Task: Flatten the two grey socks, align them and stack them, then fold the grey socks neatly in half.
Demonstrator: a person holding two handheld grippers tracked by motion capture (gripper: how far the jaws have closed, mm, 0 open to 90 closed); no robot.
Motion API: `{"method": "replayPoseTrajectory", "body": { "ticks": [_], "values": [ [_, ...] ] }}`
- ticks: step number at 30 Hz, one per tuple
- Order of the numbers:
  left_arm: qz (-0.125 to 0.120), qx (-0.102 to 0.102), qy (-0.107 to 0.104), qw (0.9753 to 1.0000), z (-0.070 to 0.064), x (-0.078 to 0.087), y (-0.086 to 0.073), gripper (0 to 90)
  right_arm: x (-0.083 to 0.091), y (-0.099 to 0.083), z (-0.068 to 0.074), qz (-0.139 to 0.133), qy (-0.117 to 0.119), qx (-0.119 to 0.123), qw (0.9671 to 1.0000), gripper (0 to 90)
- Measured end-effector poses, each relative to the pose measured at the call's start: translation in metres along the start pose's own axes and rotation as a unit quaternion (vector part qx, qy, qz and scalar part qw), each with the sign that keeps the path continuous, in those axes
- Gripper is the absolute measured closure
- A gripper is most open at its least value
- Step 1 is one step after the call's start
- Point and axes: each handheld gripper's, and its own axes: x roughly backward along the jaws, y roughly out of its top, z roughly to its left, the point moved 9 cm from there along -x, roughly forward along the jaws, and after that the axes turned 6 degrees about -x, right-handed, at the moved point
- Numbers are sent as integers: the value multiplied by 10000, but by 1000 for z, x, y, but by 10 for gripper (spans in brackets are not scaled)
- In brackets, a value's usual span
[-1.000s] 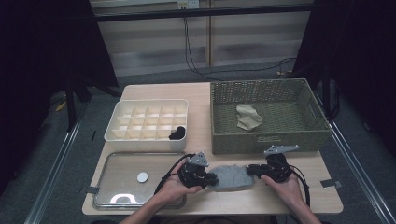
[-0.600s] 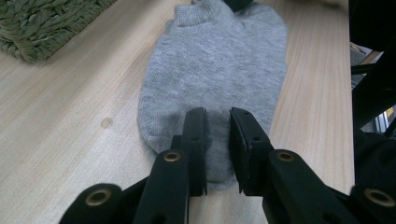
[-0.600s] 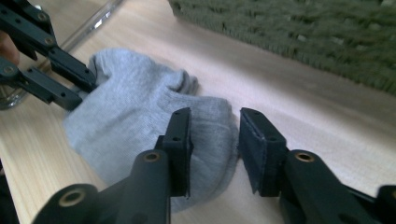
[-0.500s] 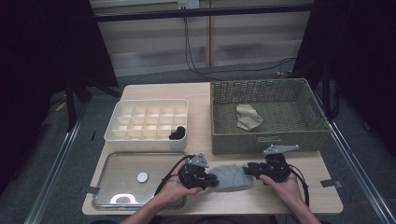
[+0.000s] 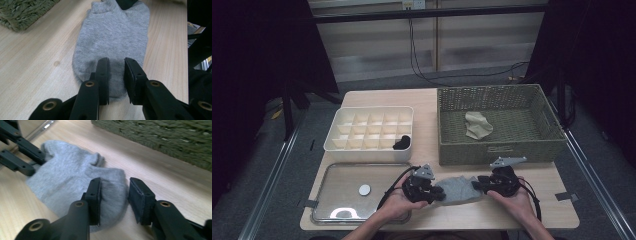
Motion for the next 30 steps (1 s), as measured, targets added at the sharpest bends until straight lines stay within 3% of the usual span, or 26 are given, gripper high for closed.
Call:
{"method": "replayPoseTrajectory", "body": {
  "ticks": [5, 7, 9, 12, 15, 20, 22, 25, 28, 30],
  "values": [
    [10, -18, -8, 10000, 0, 0, 0, 733, 0, 0, 0, 14, 4, 17, 10000, 621],
    [8, -17, -10, 10000, 0, 0, 0, 732, 0, -1, 2, 43, -48, 107, 9999, 663],
    [52, -67, -4, 10000, 0, 1, -1, 732, -1, -2, 3, 127, -86, 147, 9998, 776],
    [17, -46, 3, 10000, 0, 0, 0, 732, -1, -2, 3, 105, -28, 24, 9999, 828],
    [-47, -5, -17, 10000, 0, -1, 0, 732, -1, -2, 2, 81, 164, -154, 9997, 842],
    [89, -62, 138, 9998, 2, 0, -1, 734, 0, 0, 1, 38, 296, -311, 9991, 851],
    [21, -28, 37, 10000, 1, 0, 0, 733, 2, 3, 1, -13, 361, -367, 9987, 852],
    [24, -29, 33, 10000, 1, 1, 0, 732, 5, 6, 2, -105, 454, -426, 9980, 853],
    [-81, 129, 87, 9998, 5, 2, 5, 724, 10, 9, 3, -174, 476, -378, 9980, 854],
    [-182, 131, 93, 9997, 8, 4, 11, 726, 11, 11, 4, -192, 500, -385, 9978, 855]
  ]
}}
